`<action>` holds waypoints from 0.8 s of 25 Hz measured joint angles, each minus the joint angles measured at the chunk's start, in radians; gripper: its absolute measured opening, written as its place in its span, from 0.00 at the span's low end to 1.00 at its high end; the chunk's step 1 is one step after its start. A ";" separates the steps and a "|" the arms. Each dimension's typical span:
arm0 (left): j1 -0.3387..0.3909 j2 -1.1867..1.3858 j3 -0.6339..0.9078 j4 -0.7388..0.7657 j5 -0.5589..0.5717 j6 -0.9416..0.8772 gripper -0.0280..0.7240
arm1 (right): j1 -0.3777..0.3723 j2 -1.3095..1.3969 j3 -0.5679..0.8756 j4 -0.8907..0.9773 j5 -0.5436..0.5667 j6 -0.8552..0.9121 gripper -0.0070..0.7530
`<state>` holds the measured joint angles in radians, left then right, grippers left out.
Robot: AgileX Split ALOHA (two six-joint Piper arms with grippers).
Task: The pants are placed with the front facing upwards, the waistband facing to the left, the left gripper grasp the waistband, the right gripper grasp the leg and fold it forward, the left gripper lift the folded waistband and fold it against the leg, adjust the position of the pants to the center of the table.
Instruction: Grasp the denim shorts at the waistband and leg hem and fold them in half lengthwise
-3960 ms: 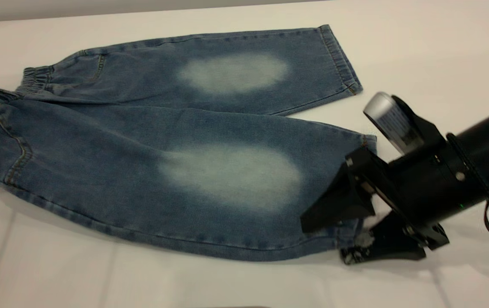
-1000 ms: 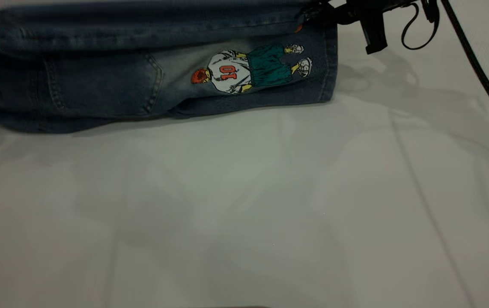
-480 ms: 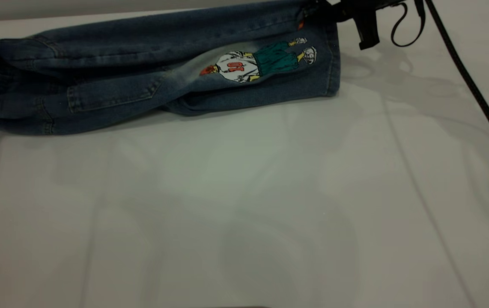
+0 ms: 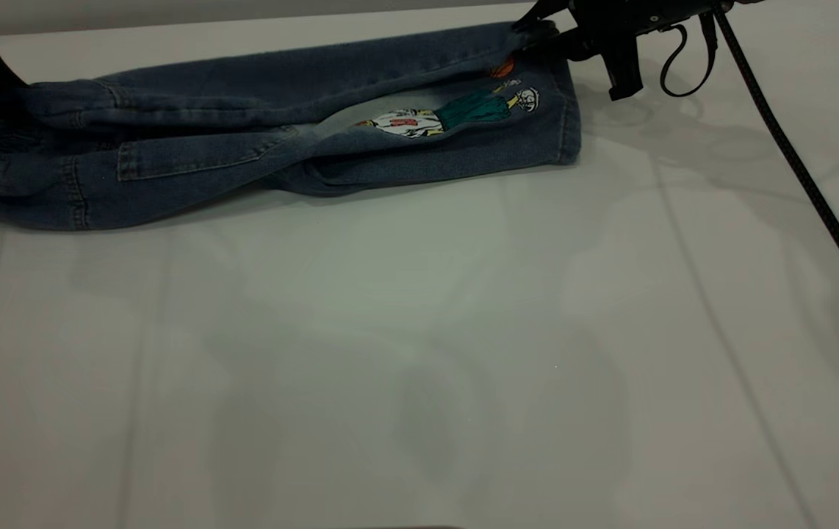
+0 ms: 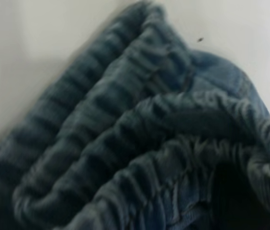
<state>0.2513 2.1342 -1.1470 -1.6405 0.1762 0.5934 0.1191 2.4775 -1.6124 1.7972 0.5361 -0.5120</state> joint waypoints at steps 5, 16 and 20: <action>0.000 0.000 -0.013 -0.004 0.020 0.157 0.45 | -0.001 0.000 0.000 0.002 0.023 -0.048 0.45; 0.001 -0.001 -0.076 -0.002 0.060 0.344 0.69 | -0.003 0.000 0.000 -0.003 0.269 -0.169 0.68; 0.001 -0.032 -0.077 0.067 0.126 0.477 0.69 | -0.003 0.000 -0.002 -0.043 0.382 -0.200 0.68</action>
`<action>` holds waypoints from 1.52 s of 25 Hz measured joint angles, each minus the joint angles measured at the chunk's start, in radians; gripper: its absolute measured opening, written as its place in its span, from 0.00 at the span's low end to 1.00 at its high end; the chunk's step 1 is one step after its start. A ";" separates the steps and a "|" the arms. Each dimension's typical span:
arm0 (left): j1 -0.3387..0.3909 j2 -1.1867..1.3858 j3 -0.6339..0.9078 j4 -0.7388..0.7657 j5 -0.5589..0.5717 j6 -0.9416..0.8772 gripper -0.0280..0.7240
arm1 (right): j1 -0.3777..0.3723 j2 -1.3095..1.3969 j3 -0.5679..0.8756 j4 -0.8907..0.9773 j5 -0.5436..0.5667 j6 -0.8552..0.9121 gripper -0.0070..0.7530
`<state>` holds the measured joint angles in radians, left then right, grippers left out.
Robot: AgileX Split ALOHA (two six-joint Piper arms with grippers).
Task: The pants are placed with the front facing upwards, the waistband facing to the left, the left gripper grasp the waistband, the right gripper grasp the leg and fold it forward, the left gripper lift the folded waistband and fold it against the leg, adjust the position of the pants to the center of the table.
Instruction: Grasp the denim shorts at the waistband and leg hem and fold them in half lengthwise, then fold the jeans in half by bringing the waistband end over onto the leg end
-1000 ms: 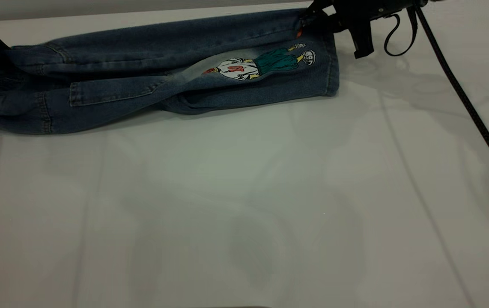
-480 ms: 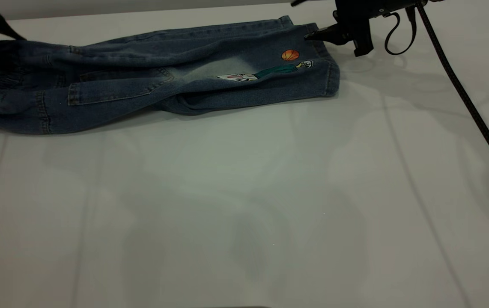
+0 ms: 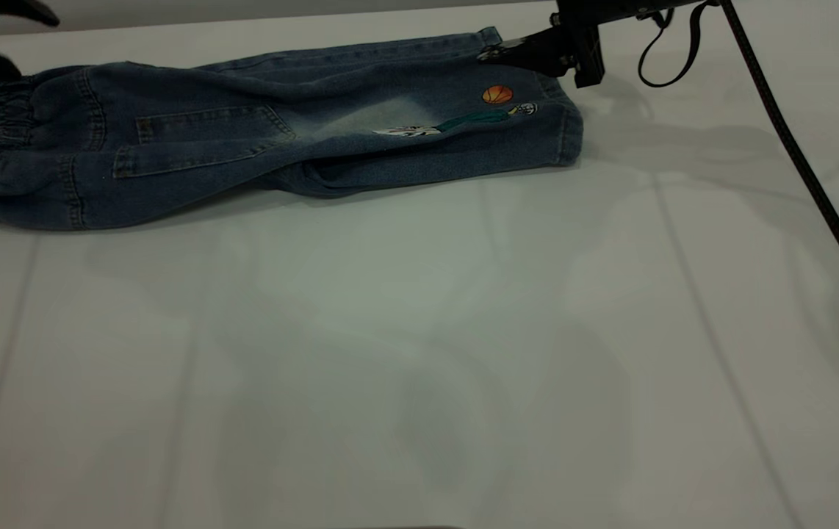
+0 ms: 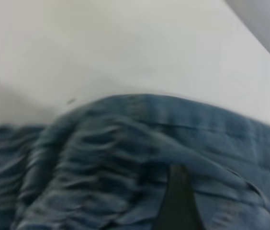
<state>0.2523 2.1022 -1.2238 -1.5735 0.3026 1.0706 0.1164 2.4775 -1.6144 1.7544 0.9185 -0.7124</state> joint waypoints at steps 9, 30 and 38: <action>0.013 -0.144 0.000 0.665 0.204 -0.374 0.69 | 0.000 0.000 0.000 -0.078 0.088 -0.009 0.68; 0.130 -0.062 -0.002 1.118 0.318 -0.891 0.77 | 0.000 0.000 0.000 -0.094 0.093 -0.039 0.68; 0.130 0.032 -0.002 0.888 0.262 -0.778 0.79 | 0.000 0.000 0.000 -0.094 0.100 -0.039 0.68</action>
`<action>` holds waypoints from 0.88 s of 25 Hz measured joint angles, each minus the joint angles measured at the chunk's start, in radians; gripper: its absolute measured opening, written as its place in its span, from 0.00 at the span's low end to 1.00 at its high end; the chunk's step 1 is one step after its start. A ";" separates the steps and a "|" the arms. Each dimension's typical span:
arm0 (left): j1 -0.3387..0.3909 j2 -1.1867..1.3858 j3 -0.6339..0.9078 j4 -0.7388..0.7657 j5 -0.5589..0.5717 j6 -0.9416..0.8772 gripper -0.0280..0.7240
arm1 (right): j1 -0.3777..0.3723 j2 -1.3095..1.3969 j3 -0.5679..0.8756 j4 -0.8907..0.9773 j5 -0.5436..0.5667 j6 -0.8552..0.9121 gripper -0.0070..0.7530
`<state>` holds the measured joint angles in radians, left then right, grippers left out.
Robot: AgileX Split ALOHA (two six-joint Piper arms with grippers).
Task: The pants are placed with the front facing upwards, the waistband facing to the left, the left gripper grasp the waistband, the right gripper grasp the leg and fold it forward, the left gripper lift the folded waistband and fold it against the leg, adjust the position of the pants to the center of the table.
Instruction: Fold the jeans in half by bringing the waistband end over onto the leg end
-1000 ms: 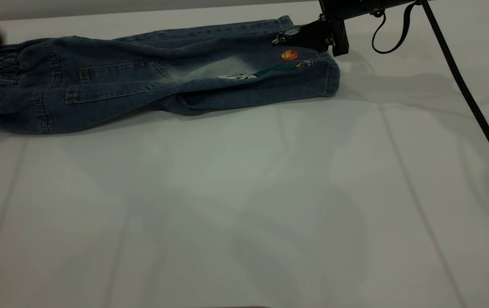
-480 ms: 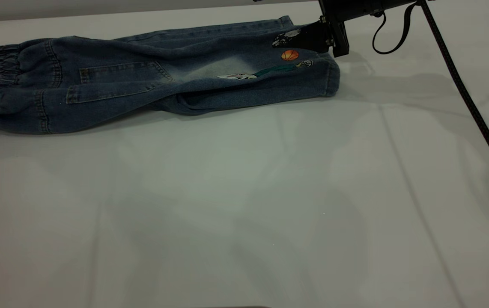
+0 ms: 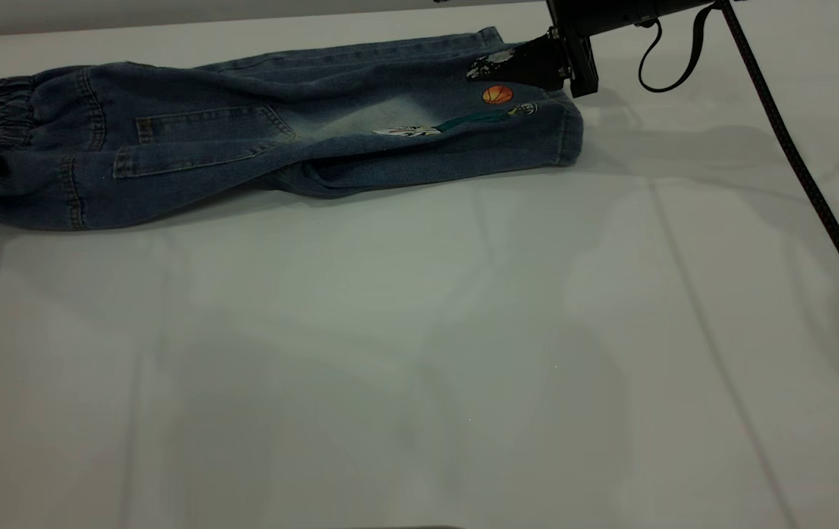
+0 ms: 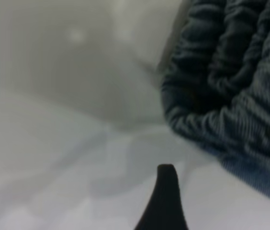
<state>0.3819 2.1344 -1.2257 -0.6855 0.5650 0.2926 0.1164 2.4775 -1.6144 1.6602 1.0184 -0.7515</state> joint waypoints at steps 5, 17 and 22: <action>0.000 0.001 0.000 -0.034 -0.065 0.039 0.79 | 0.000 0.000 0.000 0.000 0.004 0.000 0.68; -0.001 0.072 -0.002 -0.125 -0.115 0.100 0.79 | 0.000 0.000 0.000 0.000 0.007 0.000 0.68; -0.003 0.081 -0.003 -0.177 -0.126 0.121 0.67 | 0.005 0.000 0.000 -0.001 0.008 0.000 0.68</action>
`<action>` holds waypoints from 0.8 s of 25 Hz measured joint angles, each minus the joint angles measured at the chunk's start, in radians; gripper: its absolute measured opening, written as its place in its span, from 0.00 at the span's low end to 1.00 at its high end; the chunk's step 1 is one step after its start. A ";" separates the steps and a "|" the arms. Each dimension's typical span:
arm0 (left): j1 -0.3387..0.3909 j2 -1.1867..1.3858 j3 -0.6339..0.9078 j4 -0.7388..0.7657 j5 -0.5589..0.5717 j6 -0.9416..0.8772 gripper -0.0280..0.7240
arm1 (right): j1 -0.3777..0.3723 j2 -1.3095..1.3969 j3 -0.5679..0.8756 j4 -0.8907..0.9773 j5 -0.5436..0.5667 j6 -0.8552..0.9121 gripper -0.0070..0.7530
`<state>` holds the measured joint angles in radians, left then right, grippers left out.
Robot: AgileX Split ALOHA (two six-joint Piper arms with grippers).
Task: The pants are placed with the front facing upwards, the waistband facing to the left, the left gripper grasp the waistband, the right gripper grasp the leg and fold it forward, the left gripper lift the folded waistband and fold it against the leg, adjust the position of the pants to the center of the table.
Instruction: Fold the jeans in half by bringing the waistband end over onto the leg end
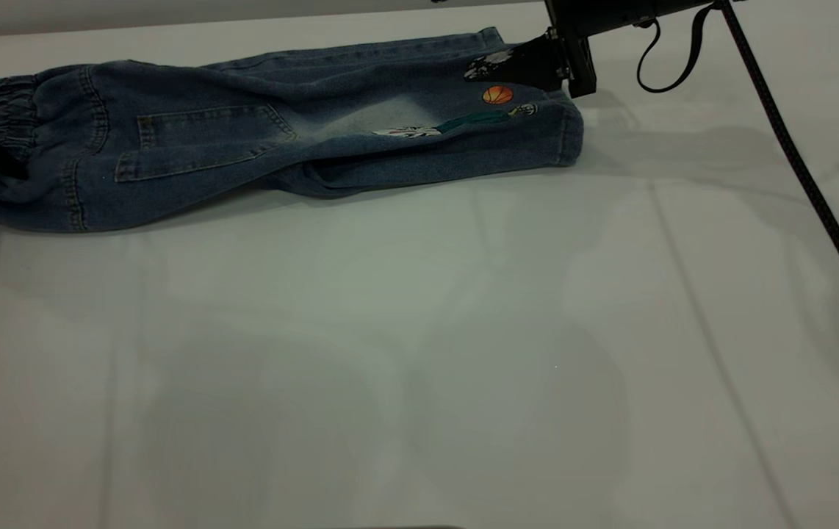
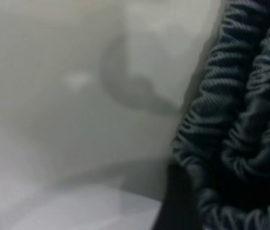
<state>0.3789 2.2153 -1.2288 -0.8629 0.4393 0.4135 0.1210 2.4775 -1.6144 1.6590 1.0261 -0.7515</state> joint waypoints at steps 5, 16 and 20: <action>0.000 0.002 0.000 -0.013 -0.008 0.006 0.25 | 0.031 0.000 0.000 0.001 0.000 0.000 0.68; -0.015 -0.091 0.002 0.015 0.099 0.065 0.13 | 0.190 0.000 -0.190 -0.222 -0.175 0.103 0.66; -0.053 -0.186 0.003 0.060 0.120 0.069 0.12 | 0.253 0.016 -0.300 -0.401 -0.280 0.197 0.65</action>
<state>0.3259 2.0292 -1.2262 -0.8031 0.5595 0.4826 0.3740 2.4931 -1.9148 1.2584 0.7457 -0.5545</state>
